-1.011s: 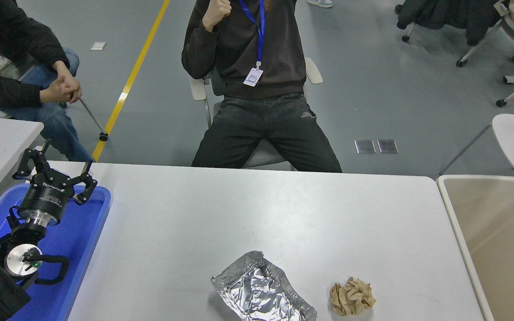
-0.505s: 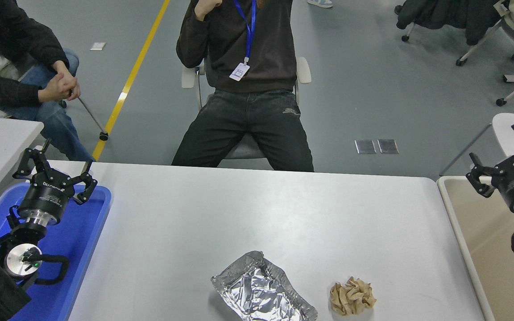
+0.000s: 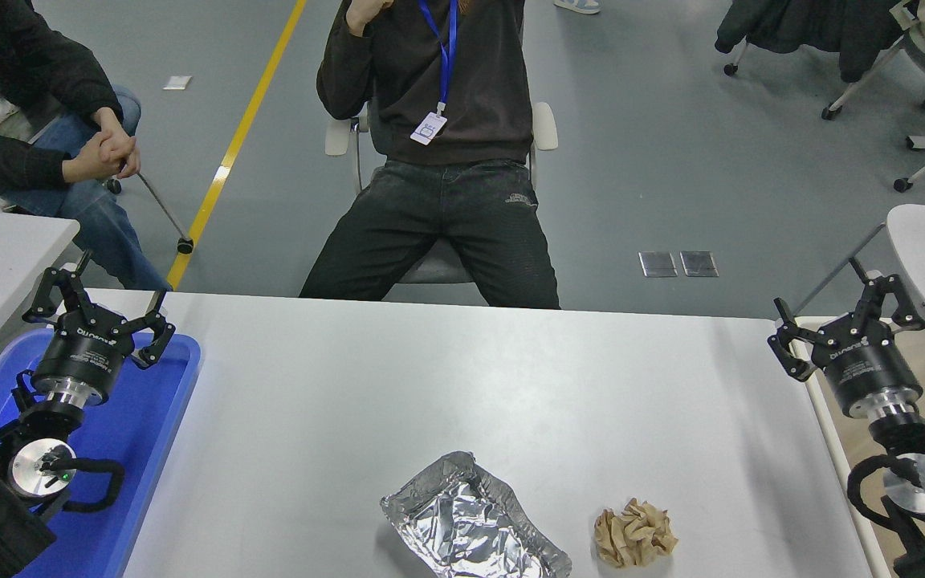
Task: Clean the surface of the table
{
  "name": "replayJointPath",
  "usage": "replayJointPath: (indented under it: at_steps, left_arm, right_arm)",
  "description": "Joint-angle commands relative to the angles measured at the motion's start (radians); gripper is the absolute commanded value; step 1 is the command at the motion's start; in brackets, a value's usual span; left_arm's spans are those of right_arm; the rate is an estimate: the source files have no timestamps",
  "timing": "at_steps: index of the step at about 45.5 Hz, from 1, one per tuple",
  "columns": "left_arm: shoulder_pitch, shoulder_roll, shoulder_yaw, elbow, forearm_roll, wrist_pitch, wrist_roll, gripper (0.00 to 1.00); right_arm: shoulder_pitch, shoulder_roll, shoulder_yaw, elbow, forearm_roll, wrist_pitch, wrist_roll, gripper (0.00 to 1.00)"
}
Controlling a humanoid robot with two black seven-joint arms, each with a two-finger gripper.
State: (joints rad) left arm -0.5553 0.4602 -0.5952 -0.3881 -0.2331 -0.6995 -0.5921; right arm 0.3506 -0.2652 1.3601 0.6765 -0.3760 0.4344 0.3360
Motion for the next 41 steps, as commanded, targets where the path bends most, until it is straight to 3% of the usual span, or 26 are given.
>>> replayJointPath:
  at_steps: [1,33,41]
  left_arm:
    - [0.0,0.0,0.0,0.0,0.0,0.0,0.0,1.0]
    - [0.0,0.0,0.0,0.0,0.0,0.0,0.0,1.0]
    - [0.0,0.0,0.0,0.0,0.0,0.0,0.0,1.0]
  right_arm:
    - [0.027,0.03,-0.033,-0.075,-0.018,0.007,0.081,1.0]
    - [0.027,-0.025,-0.18,-0.094,-0.011,0.018,0.087,1.0]
    - [0.008,-0.129,-0.295,0.07,0.0,0.009,0.078,1.0]
